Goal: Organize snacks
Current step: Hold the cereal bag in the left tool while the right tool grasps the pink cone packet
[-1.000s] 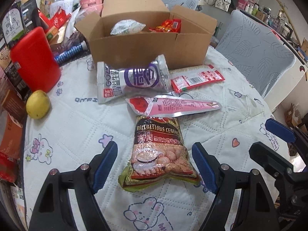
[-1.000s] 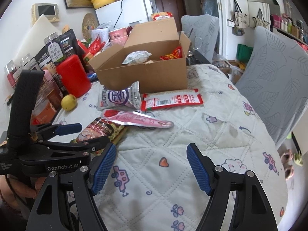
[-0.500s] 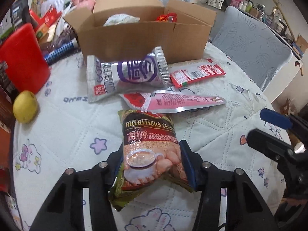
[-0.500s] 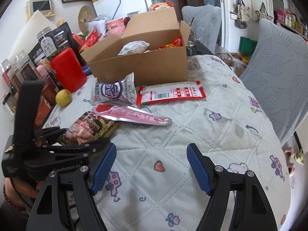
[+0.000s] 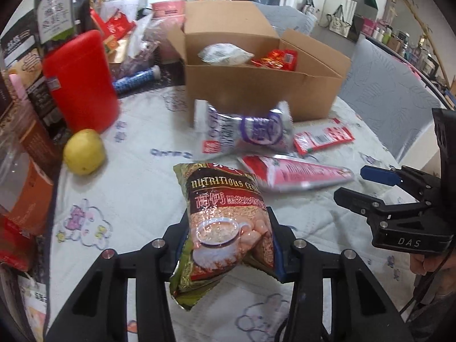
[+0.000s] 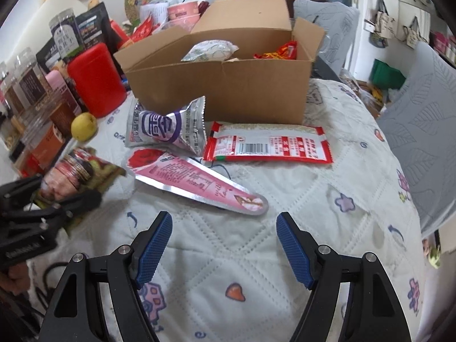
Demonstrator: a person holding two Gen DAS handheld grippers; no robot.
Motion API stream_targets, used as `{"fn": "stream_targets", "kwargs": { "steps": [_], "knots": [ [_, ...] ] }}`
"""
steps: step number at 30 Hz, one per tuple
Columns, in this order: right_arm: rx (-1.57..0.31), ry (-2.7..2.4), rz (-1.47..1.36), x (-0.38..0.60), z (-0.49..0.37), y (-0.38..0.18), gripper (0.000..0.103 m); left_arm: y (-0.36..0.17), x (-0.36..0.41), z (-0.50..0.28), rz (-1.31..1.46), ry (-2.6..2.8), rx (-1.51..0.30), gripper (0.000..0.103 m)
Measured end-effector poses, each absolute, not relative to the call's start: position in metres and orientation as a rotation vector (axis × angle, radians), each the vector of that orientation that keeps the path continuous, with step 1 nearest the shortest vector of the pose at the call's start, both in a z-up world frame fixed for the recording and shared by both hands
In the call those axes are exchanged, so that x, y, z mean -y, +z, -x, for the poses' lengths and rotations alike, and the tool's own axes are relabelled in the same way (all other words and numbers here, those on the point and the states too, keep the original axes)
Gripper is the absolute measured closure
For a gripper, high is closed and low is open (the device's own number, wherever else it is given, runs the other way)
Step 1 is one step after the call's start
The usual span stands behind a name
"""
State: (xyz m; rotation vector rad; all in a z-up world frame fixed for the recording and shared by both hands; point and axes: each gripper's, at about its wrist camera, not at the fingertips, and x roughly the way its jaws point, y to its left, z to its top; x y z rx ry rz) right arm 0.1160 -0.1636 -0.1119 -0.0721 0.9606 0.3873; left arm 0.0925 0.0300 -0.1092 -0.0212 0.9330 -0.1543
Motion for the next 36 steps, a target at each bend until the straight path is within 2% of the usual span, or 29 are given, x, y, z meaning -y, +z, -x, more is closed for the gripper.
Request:
{"fn": "stream_targets", "kwargs": {
  "steps": [8, 13, 20, 23, 24, 26, 31, 33, 35, 36],
  "knots": [
    [-0.966, 0.423, 0.232, 0.135, -0.132, -0.126, 0.024, -0.117, -0.046, -0.105, 0.061, -0.138, -0.956, 0.058],
    [-0.993, 0.485, 0.277, 0.128, -0.143, -0.133, 0.013, -0.118, -0.047, -0.11, 0.083, -0.144, -0.954, 0.058],
    [-0.997, 0.516, 0.28, 0.124, -0.157, -0.141, 0.006, -0.123, -0.045, -0.115, 0.111, -0.166, -0.977, 0.058],
    [-0.99, 0.507, 0.272, 0.124, -0.156, -0.141, 0.007, -0.124, -0.046, -0.115, 0.127, -0.174, -0.984, 0.058],
    [-0.986, 0.505, 0.272, 0.123, -0.156, -0.141, 0.009, -0.124, -0.046, -0.115, 0.123, -0.171, -0.983, 0.058],
    [-0.979, 0.503, 0.276, 0.125, -0.154, -0.14, 0.023, -0.123, -0.046, -0.115, 0.122, -0.167, -0.982, 0.058],
    [-0.972, 0.495, 0.265, 0.132, -0.146, -0.135, 0.045, -0.121, -0.046, -0.112, 0.126, -0.167, -0.978, 0.058],
    [-0.98, 0.518, 0.238, 0.133, -0.144, -0.133, 0.059, -0.12, -0.046, -0.109, 0.126, -0.171, -0.975, 0.058],
    [-0.992, 0.535, 0.214, 0.132, -0.141, -0.131, 0.087, -0.117, -0.046, -0.107, 0.126, -0.171, -0.967, 0.058],
    [-0.991, 0.526, 0.22, 0.129, -0.138, -0.132, 0.09, -0.116, -0.046, -0.105, 0.126, -0.17, -0.962, 0.058]
  ]
}}
